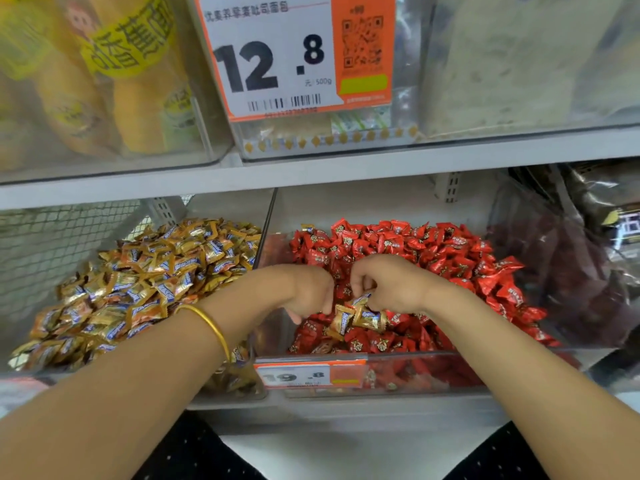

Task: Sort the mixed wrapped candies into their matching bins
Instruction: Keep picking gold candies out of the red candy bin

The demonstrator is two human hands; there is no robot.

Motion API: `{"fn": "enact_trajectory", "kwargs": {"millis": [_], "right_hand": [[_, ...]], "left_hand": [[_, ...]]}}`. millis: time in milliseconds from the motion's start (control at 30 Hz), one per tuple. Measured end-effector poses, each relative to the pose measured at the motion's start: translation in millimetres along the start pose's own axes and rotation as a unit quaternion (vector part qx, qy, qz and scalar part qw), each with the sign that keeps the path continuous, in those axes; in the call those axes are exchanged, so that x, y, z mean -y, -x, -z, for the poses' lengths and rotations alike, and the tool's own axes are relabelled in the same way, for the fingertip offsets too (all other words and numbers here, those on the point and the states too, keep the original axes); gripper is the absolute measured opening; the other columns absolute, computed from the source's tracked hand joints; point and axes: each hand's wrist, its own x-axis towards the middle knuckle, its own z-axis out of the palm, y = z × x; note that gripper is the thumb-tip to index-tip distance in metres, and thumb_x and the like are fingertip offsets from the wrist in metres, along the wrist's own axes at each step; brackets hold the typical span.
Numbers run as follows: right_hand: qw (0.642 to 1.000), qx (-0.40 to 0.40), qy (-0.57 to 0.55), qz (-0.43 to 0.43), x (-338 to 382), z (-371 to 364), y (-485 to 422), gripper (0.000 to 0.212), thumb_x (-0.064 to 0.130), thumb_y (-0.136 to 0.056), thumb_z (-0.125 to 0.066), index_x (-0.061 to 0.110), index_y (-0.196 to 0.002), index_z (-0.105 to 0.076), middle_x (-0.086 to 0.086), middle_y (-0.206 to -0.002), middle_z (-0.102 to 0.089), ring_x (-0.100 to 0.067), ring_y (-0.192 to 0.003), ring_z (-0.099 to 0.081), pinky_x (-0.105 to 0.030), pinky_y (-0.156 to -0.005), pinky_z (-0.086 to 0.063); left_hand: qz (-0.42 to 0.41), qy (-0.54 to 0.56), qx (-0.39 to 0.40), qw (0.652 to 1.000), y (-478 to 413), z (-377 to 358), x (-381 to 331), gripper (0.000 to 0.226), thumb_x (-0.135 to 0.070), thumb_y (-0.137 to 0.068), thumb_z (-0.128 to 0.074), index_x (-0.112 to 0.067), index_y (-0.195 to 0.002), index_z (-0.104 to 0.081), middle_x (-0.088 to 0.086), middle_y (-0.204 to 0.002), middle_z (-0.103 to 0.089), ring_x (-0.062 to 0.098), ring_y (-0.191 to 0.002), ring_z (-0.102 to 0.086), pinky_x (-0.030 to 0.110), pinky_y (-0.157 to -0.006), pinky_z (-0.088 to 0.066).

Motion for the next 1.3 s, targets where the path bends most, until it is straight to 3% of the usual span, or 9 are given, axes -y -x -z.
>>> {"fn": "enact_trajectory", "kwargs": {"millis": [133, 300, 467, 600, 733, 900, 1133, 1233, 1300], "right_hand": [[0.999, 0.002, -0.039, -0.011, -1.8, 6.8, 6.1, 0.016, -0.001, -0.084, -0.06, 0.013, -0.079, -0.064, 0.016, -0.078, -0.052, -0.001, -0.076, -0.051, -0.014, -0.064, -0.039], [0.999, 0.013, 0.026, -0.034, 1.7, 0.1, 4.4, 0.024, 0.021, -0.081, -0.064, -0.003, -0.085, -0.067, -0.008, -0.085, -0.06, -0.019, -0.079, -0.056, -0.04, -0.079, -0.052], [0.99, 0.07, 0.123, -0.005, 6.6, -8.3, 2.8, 0.025, 0.023, -0.078, -0.074, 0.015, -0.088, -0.052, 0.005, -0.071, -0.052, -0.019, -0.076, -0.053, -0.029, -0.057, -0.037], [0.988, 0.057, 0.144, -0.002, 1.3, -10.4, 2.0, 0.029, 0.013, -0.081, -0.068, 0.021, -0.103, -0.05, 0.0, -0.1, -0.057, -0.023, -0.092, -0.055, -0.031, -0.067, -0.044], [0.997, -0.027, 0.066, 0.011, -6.0, -6.2, 1.9, 0.029, 0.002, -0.087, -0.058, 0.018, -0.111, -0.063, -0.002, -0.11, -0.063, -0.02, -0.1, -0.058, -0.033, -0.083, -0.049], [0.998, -0.054, -0.044, 0.0, -11.2, -1.1, 6.1, 0.026, -0.001, -0.092, -0.052, 0.015, -0.107, -0.068, 0.0, -0.115, -0.061, -0.014, -0.107, -0.056, -0.024, -0.09, -0.044], [0.985, -0.084, -0.15, -0.022, -11.9, 1.0, 8.1, 0.041, -0.012, -0.088, -0.036, 0.014, -0.102, -0.064, 0.002, -0.093, -0.059, -0.016, -0.088, -0.058, -0.021, -0.07, -0.047], [0.992, -0.007, -0.122, -0.016, -5.0, -0.9, 10.7, 0.016, 0.009, -0.088, -0.058, 0.015, -0.099, -0.068, 0.012, -0.079, -0.056, -0.005, -0.074, -0.055, -0.013, -0.062, -0.042], [0.997, 0.069, -0.004, -0.016, -2.4, -6.7, 9.6, 0.027, 0.026, -0.081, -0.072, 0.016, -0.105, -0.068, 0.014, -0.075, -0.051, -0.007, -0.074, -0.051, -0.019, -0.062, -0.039]], "left_hand": [[-0.022, -0.047, 0.042, 0.998, -5.0, -19.4, -0.9, 0.043, -0.031, -0.089, -0.061, -0.003, -0.121, -0.055, 0.009, -0.123, -0.056, 0.022, -0.093, -0.058, 0.028, -0.075, -0.047], [-0.034, -0.105, 0.0, 0.994, -17.4, -32.2, 0.8, 0.026, -0.012, -0.089, -0.06, -0.001, -0.113, -0.059, 0.014, -0.114, -0.062, 0.027, -0.096, -0.059, 0.034, -0.077, -0.049], [-0.034, -0.095, -0.023, 0.995, -11.2, -24.5, -0.3, 0.035, -0.013, -0.089, -0.06, -0.002, -0.121, -0.055, 0.01, -0.112, -0.061, 0.018, -0.08, -0.054, 0.019, -0.061, -0.04], [-0.022, 0.043, -0.064, 0.997, -13.6, -23.8, -2.3, 0.014, -0.001, -0.089, -0.05, -0.007, -0.102, -0.051, 0.002, -0.072, -0.044, 0.012, -0.058, -0.042, 0.02, -0.049, -0.039], [-0.023, 0.147, -0.053, 0.987, -12.1, -28.1, -5.5, 0.02, -0.003, -0.091, -0.052, -0.01, -0.109, -0.045, 0.002, -0.08, -0.04, 0.019, -0.07, -0.05, 0.028, -0.064, -0.053], [-0.025, 0.095, -0.068, 0.993, -13.8, -33.3, -9.5, 0.049, -0.026, -0.088, -0.063, -0.006, -0.124, -0.037, 0.01, -0.113, -0.051, 0.021, -0.071, -0.059, 0.023, -0.053, -0.046], [-0.03, 0.071, -0.116, 0.99, -7.1, -22.6, -7.1, 0.039, -0.021, -0.091, -0.059, -0.005, -0.121, -0.041, 0.008, -0.101, -0.052, 0.018, -0.071, -0.053, 0.025, -0.057, -0.043], [-0.048, 0.087, -0.16, 0.982, 4.2, -13.5, -3.4, 0.033, -0.021, -0.091, -0.058, -0.006, -0.115, -0.042, 0.005, -0.091, -0.05, 0.018, -0.076, -0.052, 0.024, -0.053, -0.037], [-0.073, 0.142, -0.164, 0.973, 12.6, -10.8, -0.5, 0.024, -0.018, -0.092, -0.055, -0.008, -0.108, -0.04, 0.004, -0.084, -0.05, 0.017, -0.069, -0.057, 0.023, -0.051, -0.038]]}}
